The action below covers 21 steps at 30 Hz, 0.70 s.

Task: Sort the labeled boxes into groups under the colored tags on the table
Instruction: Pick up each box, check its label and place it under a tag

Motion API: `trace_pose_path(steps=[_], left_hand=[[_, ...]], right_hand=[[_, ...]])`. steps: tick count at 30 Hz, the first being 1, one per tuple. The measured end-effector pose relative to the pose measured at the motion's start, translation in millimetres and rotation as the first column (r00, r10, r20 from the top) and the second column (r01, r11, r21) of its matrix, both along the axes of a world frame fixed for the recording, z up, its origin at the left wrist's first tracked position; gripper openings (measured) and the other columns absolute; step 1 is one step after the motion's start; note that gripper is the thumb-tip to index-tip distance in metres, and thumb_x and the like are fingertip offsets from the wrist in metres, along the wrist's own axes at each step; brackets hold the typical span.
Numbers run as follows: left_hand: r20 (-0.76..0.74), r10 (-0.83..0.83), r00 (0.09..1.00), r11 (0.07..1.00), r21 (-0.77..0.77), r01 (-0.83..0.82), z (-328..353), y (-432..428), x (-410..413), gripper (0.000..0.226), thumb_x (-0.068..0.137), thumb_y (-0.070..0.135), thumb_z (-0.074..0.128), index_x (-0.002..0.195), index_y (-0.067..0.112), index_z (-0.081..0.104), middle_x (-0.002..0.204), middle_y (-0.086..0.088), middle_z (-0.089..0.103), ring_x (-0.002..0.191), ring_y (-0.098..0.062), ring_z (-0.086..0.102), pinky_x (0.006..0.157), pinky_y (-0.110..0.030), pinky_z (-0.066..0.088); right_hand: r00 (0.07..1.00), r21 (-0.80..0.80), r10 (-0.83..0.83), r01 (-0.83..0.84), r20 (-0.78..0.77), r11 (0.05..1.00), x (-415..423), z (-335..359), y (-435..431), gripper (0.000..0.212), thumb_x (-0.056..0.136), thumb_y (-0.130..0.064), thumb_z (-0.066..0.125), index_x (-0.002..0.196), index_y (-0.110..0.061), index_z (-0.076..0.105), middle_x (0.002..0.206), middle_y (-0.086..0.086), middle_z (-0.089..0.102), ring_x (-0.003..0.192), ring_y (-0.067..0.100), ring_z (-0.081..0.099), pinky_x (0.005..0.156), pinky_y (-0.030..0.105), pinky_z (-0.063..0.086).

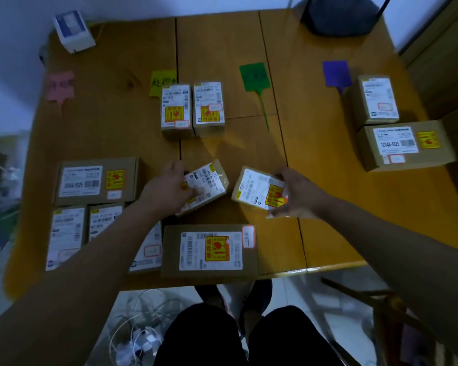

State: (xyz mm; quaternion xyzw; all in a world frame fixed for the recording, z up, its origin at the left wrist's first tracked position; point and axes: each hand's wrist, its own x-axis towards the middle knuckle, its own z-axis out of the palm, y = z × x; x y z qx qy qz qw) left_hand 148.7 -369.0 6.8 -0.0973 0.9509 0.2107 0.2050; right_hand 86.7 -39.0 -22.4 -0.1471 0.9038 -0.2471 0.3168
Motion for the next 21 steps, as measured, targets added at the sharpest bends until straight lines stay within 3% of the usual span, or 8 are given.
trace_pose_path(steps=[3, 6, 7, 10, 13, 15, 19, 21], left_hand=[[-0.017, 0.342, 0.94, 0.882, 0.35, -0.315, 6, 5, -1, 0.05, 0.09, 0.052, 0.071, 0.122, 0.02, 0.048, 0.128, -0.002, 0.051, 0.094, -0.022, 0.069, 0.068, -0.045, 0.063], [0.197, 0.611, 0.767, 0.44, 0.721, -0.535, 29, 20, -8, 0.056, 0.092, 0.041, 0.073, 0.136, 0.017, 0.049, 0.127, -0.009, 0.067, 0.091, -0.022, 0.077, 0.065, -0.036, 0.064], [0.219, 0.62, 0.753, 0.365, 0.769, -0.525, 38, 25, -12, 0.054, 0.095, 0.038, 0.07, 0.14, 0.017, 0.05, 0.126, -0.008, 0.07, 0.094, -0.021, 0.077, 0.067, -0.034, 0.064], [0.191, 0.61, 0.769, 0.316, 0.832, -0.456, 68, 39, -25, 0.046, 0.102, 0.032, 0.061, 0.144, 0.018, 0.053, 0.129, -0.008, 0.071, 0.106, -0.02, 0.074, 0.076, -0.029, 0.063], [0.18, 0.629, 0.756, 0.286, 0.851, -0.44, 94, 44, -36, 0.054, 0.105, 0.031, 0.057, 0.155, 0.022, 0.042, 0.146, -0.012, 0.059, 0.126, -0.03, 0.063, 0.104, -0.047, 0.054], [0.158, 0.653, 0.741, 0.272, 0.864, -0.423, 110, 46, -42, 0.056, 0.105, 0.032, 0.057, 0.157, 0.028, 0.038, 0.155, -0.014, 0.047, 0.137, -0.036, 0.053, 0.114, -0.056, 0.042], [0.119, 0.706, 0.698, 0.214, 0.904, -0.37, 137, 46, -50, 0.048, 0.106, 0.024, 0.056, 0.153, 0.023, 0.045, 0.145, -0.014, 0.058, 0.129, -0.035, 0.061, 0.11, -0.056, 0.047], [0.099, 0.708, 0.7, 0.21, 0.916, -0.342, 147, 44, -53, 0.042, 0.107, 0.02, 0.054, 0.149, 0.019, 0.05, 0.136, -0.014, 0.066, 0.121, -0.033, 0.067, 0.104, -0.054, 0.052]], right_hand=[[0.984, -0.115, -0.174, 0.177, 0.038, 0.977, -7, 7, -4, 0.099, 0.054, -0.057, 0.099, 0.122, -0.029, 0.032, 0.102, -0.013, 0.058, 0.085, 0.002, 0.062, 0.054, 0.016, 0.047], [0.93, -0.32, -0.321, 0.363, 0.178, 0.875, -16, 29, -17, 0.103, 0.055, -0.065, 0.096, 0.126, -0.035, 0.027, 0.112, -0.012, 0.06, 0.089, 0.003, 0.07, 0.06, 0.017, 0.056], [0.913, -0.404, -0.328, 0.402, 0.242, 0.821, -19, 39, -24, 0.104, 0.058, -0.064, 0.095, 0.131, -0.042, 0.024, 0.117, -0.013, 0.063, 0.093, 0.002, 0.074, 0.069, 0.019, 0.061], [0.89, -0.569, -0.316, 0.453, 0.328, 0.686, -29, 72, -44, 0.098, 0.079, -0.046, 0.089, 0.15, -0.043, 0.021, 0.125, -0.009, 0.07, 0.105, 0.002, 0.075, 0.09, 0.03, 0.062], [0.891, -0.62, -0.347, 0.453, 0.293, 0.641, -38, 105, -63, 0.048, 0.099, -0.04, 0.069, 0.14, -0.039, 0.043, 0.127, -0.006, 0.07, 0.112, 0.016, 0.074, 0.081, 0.027, 0.06], [0.894, -0.633, -0.365, 0.444, 0.261, 0.634, -44, 122, -71, 0.035, 0.109, -0.043, 0.05, 0.143, -0.038, 0.046, 0.129, -0.003, 0.07, 0.112, 0.019, 0.07, 0.08, 0.031, 0.055], [0.885, -0.687, -0.384, 0.451, 0.263, 0.57, -55, 151, -74, 0.038, 0.111, -0.036, 0.046, 0.149, -0.037, 0.046, 0.119, -0.008, 0.075, 0.098, 0.008, 0.077, 0.08, 0.032, 0.056], [0.882, -0.701, -0.378, 0.458, 0.281, 0.546, -59, 157, -72, 0.037, 0.109, -0.032, 0.05, 0.144, -0.045, 0.047, 0.116, -0.008, 0.077, 0.106, 0.016, 0.076, 0.085, 0.038, 0.06]])
